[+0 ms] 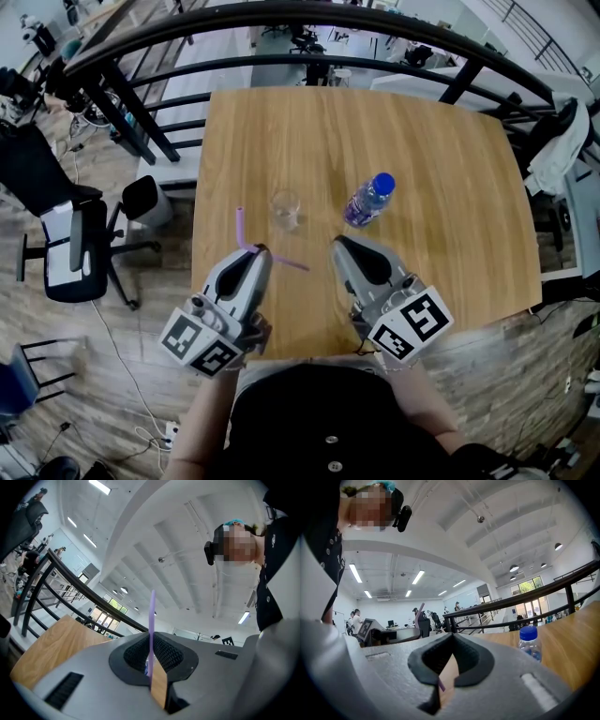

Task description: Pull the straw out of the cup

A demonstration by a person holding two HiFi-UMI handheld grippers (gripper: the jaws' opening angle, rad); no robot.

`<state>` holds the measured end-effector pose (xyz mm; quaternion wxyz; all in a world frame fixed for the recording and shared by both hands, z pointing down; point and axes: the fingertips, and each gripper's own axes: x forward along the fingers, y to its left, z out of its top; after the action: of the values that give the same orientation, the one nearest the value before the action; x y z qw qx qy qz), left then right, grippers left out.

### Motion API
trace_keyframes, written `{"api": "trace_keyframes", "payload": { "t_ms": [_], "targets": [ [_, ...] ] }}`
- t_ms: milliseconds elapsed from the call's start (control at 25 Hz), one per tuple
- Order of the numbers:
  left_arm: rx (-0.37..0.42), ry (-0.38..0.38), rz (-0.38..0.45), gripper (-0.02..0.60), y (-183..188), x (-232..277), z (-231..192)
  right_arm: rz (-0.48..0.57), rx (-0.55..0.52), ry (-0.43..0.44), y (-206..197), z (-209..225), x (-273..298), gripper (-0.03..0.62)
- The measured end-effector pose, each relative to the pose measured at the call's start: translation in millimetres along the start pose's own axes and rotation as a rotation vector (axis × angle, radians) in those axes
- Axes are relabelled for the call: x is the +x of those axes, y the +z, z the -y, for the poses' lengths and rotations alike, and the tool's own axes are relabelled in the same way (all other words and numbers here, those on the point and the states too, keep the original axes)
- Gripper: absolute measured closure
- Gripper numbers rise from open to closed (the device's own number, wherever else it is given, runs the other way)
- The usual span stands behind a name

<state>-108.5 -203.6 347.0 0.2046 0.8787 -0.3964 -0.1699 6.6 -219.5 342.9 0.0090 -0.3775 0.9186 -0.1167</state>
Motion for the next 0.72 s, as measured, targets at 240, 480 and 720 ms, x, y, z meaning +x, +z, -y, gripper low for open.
{"api": "trace_keyframes", "payload": {
  "t_ms": [240, 480, 720],
  "targets": [
    [-0.002, -0.002, 0.004, 0.545, 0.1, 1.4, 0.5, 0.001, -0.001, 0.007, -0.1, -0.9, 0.6, 0.595],
    [-0.001, -0.003, 0.002, 0.545, -1.1, 5.5, 0.7, 0.0, 0.0, 0.023, -0.9, -1.1, 0.6, 0.595],
    [-0.012, -0.012, -0.006, 0.545, -1.7, 5.1, -1.0, 0.01, 0.012, 0.035, -0.2, -4.1, 3.0, 0.595]
  ]
}}
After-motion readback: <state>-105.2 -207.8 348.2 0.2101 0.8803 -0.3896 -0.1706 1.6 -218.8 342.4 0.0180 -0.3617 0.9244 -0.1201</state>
